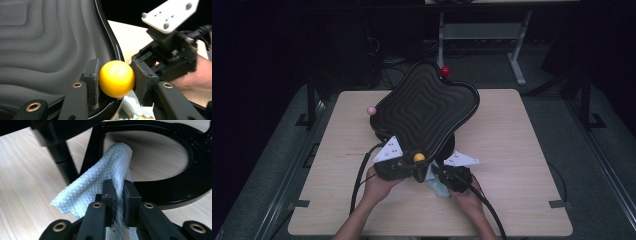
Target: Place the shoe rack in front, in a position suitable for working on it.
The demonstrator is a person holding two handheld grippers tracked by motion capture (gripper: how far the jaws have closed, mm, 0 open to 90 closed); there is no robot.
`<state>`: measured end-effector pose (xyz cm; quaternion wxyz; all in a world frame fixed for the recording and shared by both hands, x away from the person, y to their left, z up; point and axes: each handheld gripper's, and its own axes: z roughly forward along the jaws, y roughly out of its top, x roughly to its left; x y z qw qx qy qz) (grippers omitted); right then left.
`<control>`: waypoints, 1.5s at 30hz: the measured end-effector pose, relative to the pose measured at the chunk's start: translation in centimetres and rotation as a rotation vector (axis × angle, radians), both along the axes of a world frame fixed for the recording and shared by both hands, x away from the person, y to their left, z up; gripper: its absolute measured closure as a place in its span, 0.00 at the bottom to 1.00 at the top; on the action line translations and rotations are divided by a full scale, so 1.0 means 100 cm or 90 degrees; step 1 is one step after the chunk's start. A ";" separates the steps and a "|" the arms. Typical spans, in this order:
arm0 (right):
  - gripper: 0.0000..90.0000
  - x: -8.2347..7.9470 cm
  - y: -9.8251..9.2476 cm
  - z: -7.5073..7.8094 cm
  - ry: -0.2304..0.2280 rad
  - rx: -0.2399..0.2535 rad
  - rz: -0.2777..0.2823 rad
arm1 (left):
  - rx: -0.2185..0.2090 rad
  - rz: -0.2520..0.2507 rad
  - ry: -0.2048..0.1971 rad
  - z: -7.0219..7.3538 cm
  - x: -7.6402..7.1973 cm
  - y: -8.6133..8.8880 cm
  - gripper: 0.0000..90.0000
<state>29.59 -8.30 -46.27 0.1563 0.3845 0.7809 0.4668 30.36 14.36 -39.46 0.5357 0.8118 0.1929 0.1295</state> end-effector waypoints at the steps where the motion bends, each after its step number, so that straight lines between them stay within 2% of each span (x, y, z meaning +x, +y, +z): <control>1: 0.91 -0.001 -0.003 0.000 -0.001 -0.001 -0.004 | 0.001 -0.007 0.000 0.000 -0.001 -0.002 0.67; 10: 0.91 -0.010 -0.029 -0.006 -0.001 -0.022 -0.037 | 0.003 -0.113 0.000 0.000 -0.013 -0.024 0.67; 13: 0.91 -0.011 -0.043 -0.011 -0.002 -0.039 -0.071 | 0.000 -0.124 0.006 0.001 -0.012 -0.022 0.67; 15: 0.91 -0.007 -0.052 -0.012 0.000 -0.034 -0.105 | 0.000 -0.124 0.008 0.001 -0.011 -0.020 0.67; 18: 0.91 0.000 -0.057 -0.011 0.003 -0.046 -0.145 | 0.005 -0.109 0.006 0.001 -0.008 -0.015 0.66; 21: 0.91 0.000 -0.049 -0.011 0.002 -0.055 -0.147 | 0.002 -0.081 0.011 0.001 -0.002 -0.004 0.60; 25: 0.91 -0.002 -0.030 -0.011 -0.004 -0.066 -0.118 | -0.007 -0.039 0.015 0.000 0.007 0.016 0.62; 27: 0.91 0.000 -0.026 -0.010 -0.001 -0.065 -0.106 | -0.012 -0.019 0.016 0.000 0.011 0.023 0.65; 28: 0.91 0.000 -0.025 -0.010 -0.005 -0.074 -0.105 | -0.012 -0.009 0.015 -0.001 0.012 0.025 0.66; 30: 0.91 0.003 -0.025 -0.009 -0.017 -0.098 -0.126 | -0.013 0.011 0.015 -0.001 0.013 0.028 0.66; 33: 0.91 0.009 -0.032 -0.010 -0.016 -0.094 -0.163 | -0.016 0.035 0.014 -0.001 0.015 0.031 0.66; 34: 0.91 0.010 -0.032 -0.010 -0.011 -0.085 -0.166 | -0.014 0.045 0.013 -0.001 0.015 0.031 0.66; 36: 0.91 0.009 -0.025 -0.011 -0.015 -0.086 -0.168 | -0.012 0.063 0.009 -0.001 0.016 0.032 0.65; 39: 0.91 0.007 -0.009 -0.011 -0.008 -0.064 -0.129 | -0.016 0.073 0.013 -0.002 0.017 0.034 0.66; 41: 0.91 0.005 0.003 -0.011 -0.020 -0.072 -0.102 | -0.015 0.077 0.013 -0.001 0.017 0.035 0.66; 43: 0.91 0.006 0.003 -0.011 -0.022 -0.077 -0.103 | -0.014 0.078 0.015 -0.001 0.017 0.035 0.66; 45: 0.91 0.010 -0.005 -0.011 -0.018 -0.078 -0.138 | -0.012 0.079 0.011 -0.001 0.016 0.034 0.66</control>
